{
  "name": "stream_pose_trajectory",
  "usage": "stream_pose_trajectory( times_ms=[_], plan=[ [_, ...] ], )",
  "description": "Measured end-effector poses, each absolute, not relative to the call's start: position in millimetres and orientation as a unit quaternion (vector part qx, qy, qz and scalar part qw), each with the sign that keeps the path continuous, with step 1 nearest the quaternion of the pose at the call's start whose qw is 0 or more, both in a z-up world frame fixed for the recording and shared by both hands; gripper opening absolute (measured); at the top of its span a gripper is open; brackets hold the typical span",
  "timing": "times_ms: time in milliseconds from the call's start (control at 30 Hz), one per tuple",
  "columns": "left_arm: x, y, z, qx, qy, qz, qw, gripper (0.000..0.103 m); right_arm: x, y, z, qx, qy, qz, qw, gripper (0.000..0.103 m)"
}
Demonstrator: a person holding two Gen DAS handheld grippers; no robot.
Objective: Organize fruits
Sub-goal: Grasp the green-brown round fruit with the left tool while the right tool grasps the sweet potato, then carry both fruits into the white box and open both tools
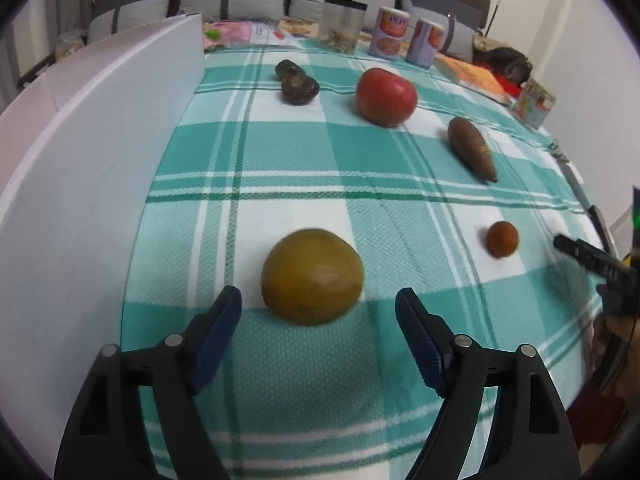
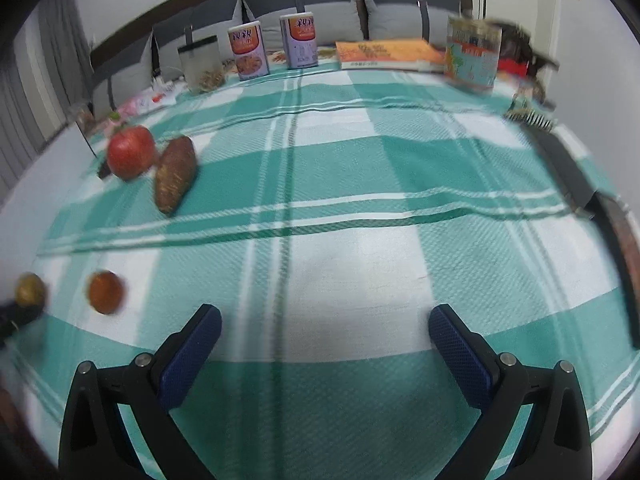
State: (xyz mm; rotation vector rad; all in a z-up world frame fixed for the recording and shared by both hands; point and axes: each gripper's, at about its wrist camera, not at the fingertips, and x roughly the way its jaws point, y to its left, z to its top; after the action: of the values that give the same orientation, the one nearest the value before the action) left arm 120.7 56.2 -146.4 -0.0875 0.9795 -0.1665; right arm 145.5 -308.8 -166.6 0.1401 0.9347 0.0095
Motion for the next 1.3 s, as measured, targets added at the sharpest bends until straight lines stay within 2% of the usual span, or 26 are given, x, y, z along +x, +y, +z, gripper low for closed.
stream_pose_trajectory(
  times_ms=[200, 300, 367, 400, 433, 467, 500, 667, 900, 933, 967, 1000, 1033, 1300],
  plan=[
    [108, 64, -151, -0.045, 0.471, -0.084, 0.877, 0.082, 213, -272, -124, 0.124, 0.475, 0.103, 0.865, 0.103],
    [107, 67, -151, -0.057, 0.473, -0.082, 0.875, 0.082, 262, -234, -123, 0.11, 0.525, 0.133, 0.833, 0.094],
    [105, 69, -149, -0.058, 0.471, -0.082, 0.876, 0.082, 287, -211, -129, 0.087, 0.545, 0.136, 0.822, 0.08],
    [104, 69, -148, -0.057, 0.469, -0.082, 0.877, 0.082, 299, -200, -135, 0.075, 0.558, 0.131, 0.816, 0.078],
    [103, 70, -146, -0.054, 0.468, -0.082, 0.878, 0.082, 308, -191, -144, 0.062, 0.576, 0.123, 0.806, 0.072],
    [102, 71, -145, -0.053, 0.467, -0.081, 0.879, 0.082, 312, -188, -151, 0.055, 0.587, 0.115, 0.8, 0.048],
    [102, 72, -145, -0.053, 0.466, -0.08, 0.879, 0.082, 316, -186, -158, 0.048, 0.596, 0.106, 0.794, 0.04],
    [106, 76, -144, -0.068, 0.464, -0.087, 0.879, 0.082, 304, -198, -153, 0.066, 0.597, 0.119, 0.791, 0.04],
    [121, 61, -144, -0.034, 0.461, -0.091, 0.882, 0.08, 245, -251, -143, 0.113, 0.617, 0.15, 0.765, 0.04],
    [122, 60, -143, -0.028, 0.457, -0.09, 0.884, 0.078, 237, -258, -144, 0.116, 0.618, 0.154, 0.762, 0.04],
    [124, 59, -142, -0.023, 0.455, -0.09, 0.885, 0.068, 226, -262, -142, 0.117, 0.619, 0.157, 0.76, 0.04],
    [125, 57, -142, -0.018, 0.456, -0.089, 0.886, 0.064, 215, -264, -141, 0.116, 0.619, 0.161, 0.76, 0.04],
    [127, 56, -143, -0.009, 0.458, -0.082, 0.885, 0.051, 206, -266, -141, 0.114, 0.619, 0.161, 0.76, 0.04],
    [119, 60, -141, -0.023, 0.476, -0.087, 0.875, 0.05, 166, -263, -158, 0.049, 0.608, 0.136, 0.781, 0.04]
  ],
)
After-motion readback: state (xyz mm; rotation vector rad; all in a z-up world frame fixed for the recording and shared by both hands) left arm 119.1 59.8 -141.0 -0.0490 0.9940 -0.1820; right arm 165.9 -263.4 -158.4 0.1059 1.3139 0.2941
